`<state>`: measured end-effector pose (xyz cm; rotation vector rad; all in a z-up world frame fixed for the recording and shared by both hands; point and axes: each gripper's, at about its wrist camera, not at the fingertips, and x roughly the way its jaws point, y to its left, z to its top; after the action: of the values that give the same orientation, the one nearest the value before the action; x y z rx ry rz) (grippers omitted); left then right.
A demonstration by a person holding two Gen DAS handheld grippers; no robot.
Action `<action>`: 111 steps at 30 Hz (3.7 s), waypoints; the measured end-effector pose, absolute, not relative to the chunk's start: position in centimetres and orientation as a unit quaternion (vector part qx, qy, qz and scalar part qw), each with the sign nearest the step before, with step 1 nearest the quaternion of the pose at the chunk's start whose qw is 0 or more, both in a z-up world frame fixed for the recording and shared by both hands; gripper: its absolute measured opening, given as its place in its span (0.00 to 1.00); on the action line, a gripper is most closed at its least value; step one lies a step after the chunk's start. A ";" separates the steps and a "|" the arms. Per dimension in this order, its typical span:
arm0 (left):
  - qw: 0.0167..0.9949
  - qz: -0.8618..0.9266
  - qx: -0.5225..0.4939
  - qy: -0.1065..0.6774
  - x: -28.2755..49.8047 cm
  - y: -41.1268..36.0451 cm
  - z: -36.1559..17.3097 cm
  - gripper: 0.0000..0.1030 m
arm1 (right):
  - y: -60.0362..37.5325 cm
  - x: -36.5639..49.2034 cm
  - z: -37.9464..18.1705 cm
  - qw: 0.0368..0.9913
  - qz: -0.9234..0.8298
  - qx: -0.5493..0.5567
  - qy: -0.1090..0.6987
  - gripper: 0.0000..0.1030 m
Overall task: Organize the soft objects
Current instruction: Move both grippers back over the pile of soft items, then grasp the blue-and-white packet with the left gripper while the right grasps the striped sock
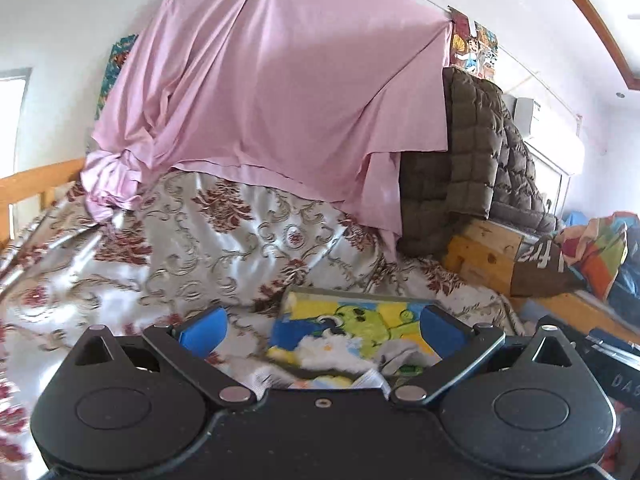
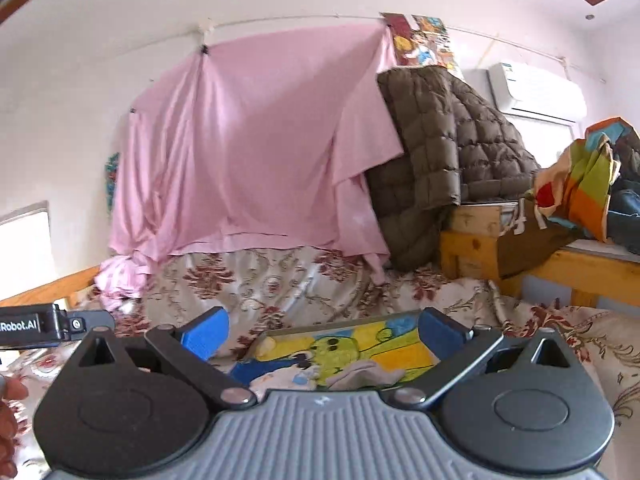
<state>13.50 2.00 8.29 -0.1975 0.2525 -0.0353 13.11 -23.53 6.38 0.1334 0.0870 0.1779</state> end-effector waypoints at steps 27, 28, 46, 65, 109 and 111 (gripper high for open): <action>0.938 -0.036 -0.116 0.325 12.3 9.4 0.8 0.99 | -20.0 11.5 0.3 0.954 0.142 0.029 0.261 1.00; 0.934 -0.038 -0.115 0.337 12.8 9.4 0.4 0.99 | -19.8 11.8 0.1 0.952 0.144 0.025 0.268 1.00; 0.874 -0.112 -0.053 0.469 18.0 7.8 -4.5 0.96 | -16.1 15.6 -4.1 0.916 0.162 -0.039 0.364 0.94; 0.863 -0.087 -0.099 0.488 19.3 9.0 -5.8 0.82 | -16.7 17.4 -5.9 0.897 0.138 0.007 0.419 0.69; 0.834 -0.141 -0.200 0.495 18.7 8.4 -6.4 0.82 | -13.8 17.1 -6.6 0.905 0.174 -0.077 0.379 0.47; 0.834 -0.133 -0.204 0.495 18.9 8.5 -6.6 0.81 | -13.6 17.1 -6.6 0.905 0.179 -0.079 0.379 0.41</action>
<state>18.94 8.48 -6.63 -0.4330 1.0498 -0.2817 17.11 -13.64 -6.58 -0.1622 0.7830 0.3695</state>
